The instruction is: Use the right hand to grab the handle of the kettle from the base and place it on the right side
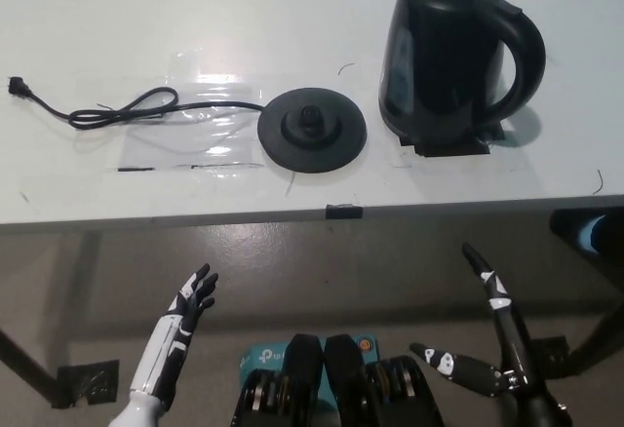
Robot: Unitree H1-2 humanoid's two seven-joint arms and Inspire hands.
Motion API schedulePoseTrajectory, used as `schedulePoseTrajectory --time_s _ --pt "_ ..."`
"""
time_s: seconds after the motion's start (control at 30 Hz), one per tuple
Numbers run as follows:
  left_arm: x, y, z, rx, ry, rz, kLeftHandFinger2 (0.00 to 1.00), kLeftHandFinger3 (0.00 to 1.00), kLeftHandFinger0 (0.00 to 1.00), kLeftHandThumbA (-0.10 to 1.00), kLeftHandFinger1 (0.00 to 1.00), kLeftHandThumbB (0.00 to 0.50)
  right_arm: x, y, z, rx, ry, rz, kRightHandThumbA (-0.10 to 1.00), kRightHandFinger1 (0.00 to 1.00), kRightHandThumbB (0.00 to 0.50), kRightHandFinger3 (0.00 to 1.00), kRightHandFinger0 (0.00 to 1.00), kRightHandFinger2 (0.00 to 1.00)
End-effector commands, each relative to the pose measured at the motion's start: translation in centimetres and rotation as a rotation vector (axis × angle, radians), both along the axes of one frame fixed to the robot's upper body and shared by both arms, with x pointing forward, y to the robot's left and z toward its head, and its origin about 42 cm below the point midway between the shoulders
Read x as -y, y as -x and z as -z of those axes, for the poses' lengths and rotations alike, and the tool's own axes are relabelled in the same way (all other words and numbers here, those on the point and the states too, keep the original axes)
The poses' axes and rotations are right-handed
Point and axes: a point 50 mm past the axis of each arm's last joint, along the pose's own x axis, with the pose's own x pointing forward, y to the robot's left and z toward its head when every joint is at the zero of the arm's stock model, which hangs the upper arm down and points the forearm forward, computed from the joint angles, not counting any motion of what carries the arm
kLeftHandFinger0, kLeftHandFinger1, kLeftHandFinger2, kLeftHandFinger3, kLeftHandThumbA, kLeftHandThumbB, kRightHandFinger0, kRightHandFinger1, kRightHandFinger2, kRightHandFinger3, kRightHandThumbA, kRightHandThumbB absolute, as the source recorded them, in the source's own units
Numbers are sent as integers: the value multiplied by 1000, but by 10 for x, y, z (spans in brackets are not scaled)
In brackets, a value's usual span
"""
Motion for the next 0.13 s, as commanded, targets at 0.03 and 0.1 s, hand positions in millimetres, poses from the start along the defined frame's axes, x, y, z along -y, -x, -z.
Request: schedulePoseTrajectory --time_s 0.03,0.1 --pt "0 -11 -17 92 8 -20 1000 1000 1000 1000 1000 500 2 -14 -17 47 -10 -21 1000 1000 277 1000 1000 1000" --pt "-1 -12 -18 96 6 -23 1000 1000 1000 1000 1000 500 2 -15 -18 47 -10 -23 1000 1000 277 1000 1000 1000"
